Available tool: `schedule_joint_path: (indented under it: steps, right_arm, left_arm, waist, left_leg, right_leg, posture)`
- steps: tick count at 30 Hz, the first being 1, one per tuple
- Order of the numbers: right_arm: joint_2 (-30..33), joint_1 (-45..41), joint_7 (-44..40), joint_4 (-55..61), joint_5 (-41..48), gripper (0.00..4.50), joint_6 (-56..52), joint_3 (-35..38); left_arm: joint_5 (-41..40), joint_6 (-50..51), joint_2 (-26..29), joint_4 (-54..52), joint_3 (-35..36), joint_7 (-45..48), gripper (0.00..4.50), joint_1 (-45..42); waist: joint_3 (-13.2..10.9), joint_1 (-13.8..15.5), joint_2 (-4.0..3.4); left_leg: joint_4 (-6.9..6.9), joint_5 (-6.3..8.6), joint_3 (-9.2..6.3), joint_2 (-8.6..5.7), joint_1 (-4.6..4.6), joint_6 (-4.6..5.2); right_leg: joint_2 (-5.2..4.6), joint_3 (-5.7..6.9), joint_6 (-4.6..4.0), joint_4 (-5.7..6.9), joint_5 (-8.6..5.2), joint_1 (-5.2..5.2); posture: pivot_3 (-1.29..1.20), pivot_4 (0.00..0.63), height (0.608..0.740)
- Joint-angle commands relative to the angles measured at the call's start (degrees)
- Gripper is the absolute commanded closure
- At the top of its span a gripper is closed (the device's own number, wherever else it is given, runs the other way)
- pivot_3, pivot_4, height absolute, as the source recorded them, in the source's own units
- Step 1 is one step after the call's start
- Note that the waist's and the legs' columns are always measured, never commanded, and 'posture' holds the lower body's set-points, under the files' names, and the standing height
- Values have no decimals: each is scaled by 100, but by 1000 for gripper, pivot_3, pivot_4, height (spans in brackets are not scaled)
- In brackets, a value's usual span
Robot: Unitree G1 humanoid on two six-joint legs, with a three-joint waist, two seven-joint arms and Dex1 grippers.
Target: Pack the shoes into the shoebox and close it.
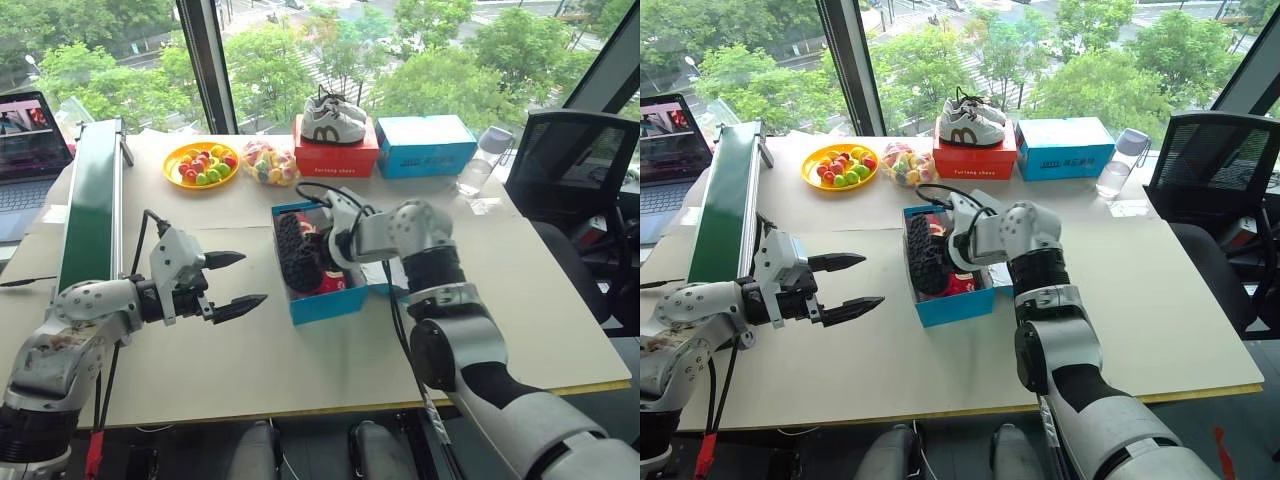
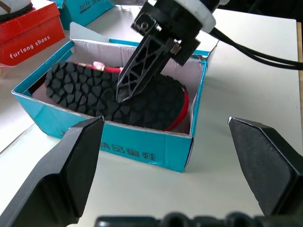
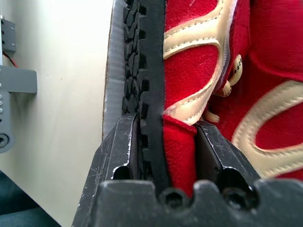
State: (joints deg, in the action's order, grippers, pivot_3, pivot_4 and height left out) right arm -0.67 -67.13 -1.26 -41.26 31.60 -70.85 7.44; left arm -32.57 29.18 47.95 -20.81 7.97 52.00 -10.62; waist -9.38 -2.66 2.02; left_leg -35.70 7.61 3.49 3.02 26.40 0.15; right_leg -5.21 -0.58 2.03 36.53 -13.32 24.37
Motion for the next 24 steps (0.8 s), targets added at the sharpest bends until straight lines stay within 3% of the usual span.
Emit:
schedule_joint_path:
  steps: [1,9,14,18,22,24]
  right_arm:
    - [-115,-57,-267,-861,-512,2785,725,-189]
    - [-10,-241,-556,-2587,-1289,2785,2458,-157]
    - [72,-529,-917,-2712,-1299,1374,2592,-18]
    - [250,-1073,-1030,-2222,-915,29,1991,392]
    - [488,-1263,-1006,-927,-431,29,649,734]
    - [708,-1073,-931,458,-44,29,-446,923]
  left_arm:
    - [-45,34,-22,-183,85,-45,9,-113]
    - [-25,77,-120,-207,4,-102,9,-219]
    - [-15,86,-149,-208,-7,-106,0,-238]
    - [1,81,-167,-204,-17,-101,0,-233]
    - [41,61,-200,-188,-41,-83,0,-224]
    - [83,36,-221,-145,-72,-55,0,-234]
  waist:
    - [0,-4,0]
    - [1,-17,-1]
    - [4,33,4]
    - [0,42,1]
    - [-4,44,-2]
    - [-4,39,-2]
  left_leg:
    - [0,0,0,0,-1,0]
    - [4,24,-1,2,-31,-40]
    - [1,25,-1,-1,-30,-41]
    - [1,25,-1,-1,-18,-41]
    - [3,14,0,-1,-1,-24]
    - [17,1,1,-1,4,-2]
  right_leg:
    - [0,0,0,0,0,-1]
    - [2,1,-14,5,-6,-17]
    - [-1,1,-11,1,-8,-22]
    - [-3,1,-17,2,-9,-12]
    - [-3,1,-6,-4,-4,0]
    - [-3,1,-4,-18,-5,3]
  posture:
    - [0,150,740]
    - [0,150,740]
    - [0,150,740]
    - [0,150,740]
    - [0,150,740]
    - [0,150,740]
